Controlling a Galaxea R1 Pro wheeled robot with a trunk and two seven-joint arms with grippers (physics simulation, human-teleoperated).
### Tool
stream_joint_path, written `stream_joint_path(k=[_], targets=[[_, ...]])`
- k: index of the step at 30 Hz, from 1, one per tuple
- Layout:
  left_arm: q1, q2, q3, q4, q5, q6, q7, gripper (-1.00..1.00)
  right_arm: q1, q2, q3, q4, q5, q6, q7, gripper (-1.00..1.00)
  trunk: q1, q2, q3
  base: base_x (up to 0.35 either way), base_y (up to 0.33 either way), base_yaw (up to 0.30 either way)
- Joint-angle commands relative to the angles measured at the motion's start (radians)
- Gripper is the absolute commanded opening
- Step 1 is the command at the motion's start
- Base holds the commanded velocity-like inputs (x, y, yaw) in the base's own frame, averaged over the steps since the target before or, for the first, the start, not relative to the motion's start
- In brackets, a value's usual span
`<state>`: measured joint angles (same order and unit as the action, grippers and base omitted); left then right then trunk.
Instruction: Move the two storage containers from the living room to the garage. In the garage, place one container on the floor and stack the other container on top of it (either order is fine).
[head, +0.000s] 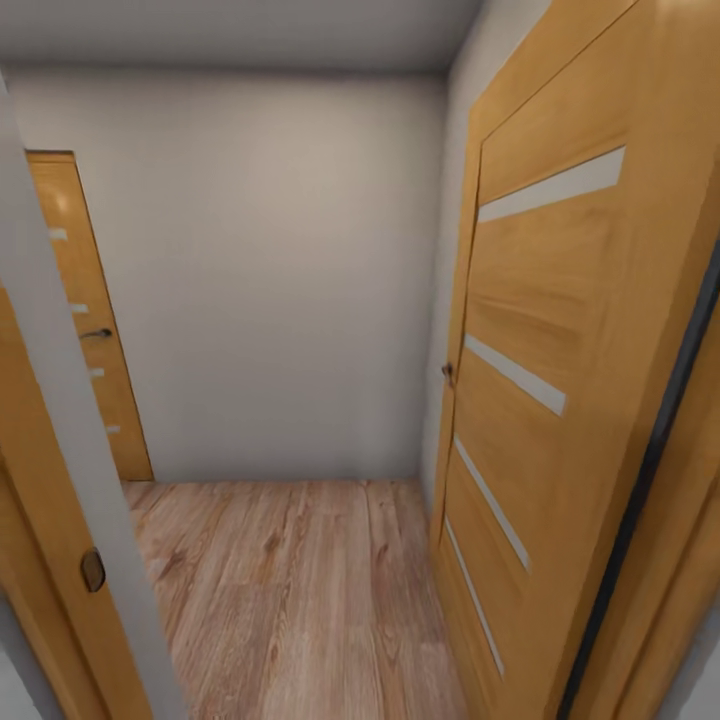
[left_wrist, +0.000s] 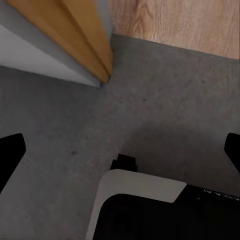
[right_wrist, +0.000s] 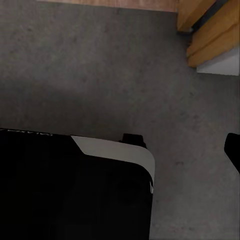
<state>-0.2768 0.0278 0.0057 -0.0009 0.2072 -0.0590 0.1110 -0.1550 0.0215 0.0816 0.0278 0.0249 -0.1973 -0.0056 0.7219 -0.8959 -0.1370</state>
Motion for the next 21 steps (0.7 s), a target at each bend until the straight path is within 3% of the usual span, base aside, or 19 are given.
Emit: stream_joint_path(k=[1,12,21], targets=[[-0.001,0.0,0.0,0.001,0.006,-0.004,0.001,1.0,-0.001,0.0,0.007,0.003,0.001,-0.005,-0.001,1.0,0.0,-0.001,-0.001,0.035,0.0,0.27],[-0.001,0.0,-0.001,0.001,0.006,-0.004,0.001,1.0,-0.001,0.0,0.007,0.003,0.0,-0.005,-0.001,1.0,0.0,-0.001,-0.001,0.007,0.0,0.255],[-0.001,-0.014,0.0,0.001,0.006,-0.004,0.001,1.0,-0.001,-0.002,0.009,0.003,0.001,-0.005,-0.001,1.0,0.0,-0.001,-0.001,0.004,-0.004,0.026]])
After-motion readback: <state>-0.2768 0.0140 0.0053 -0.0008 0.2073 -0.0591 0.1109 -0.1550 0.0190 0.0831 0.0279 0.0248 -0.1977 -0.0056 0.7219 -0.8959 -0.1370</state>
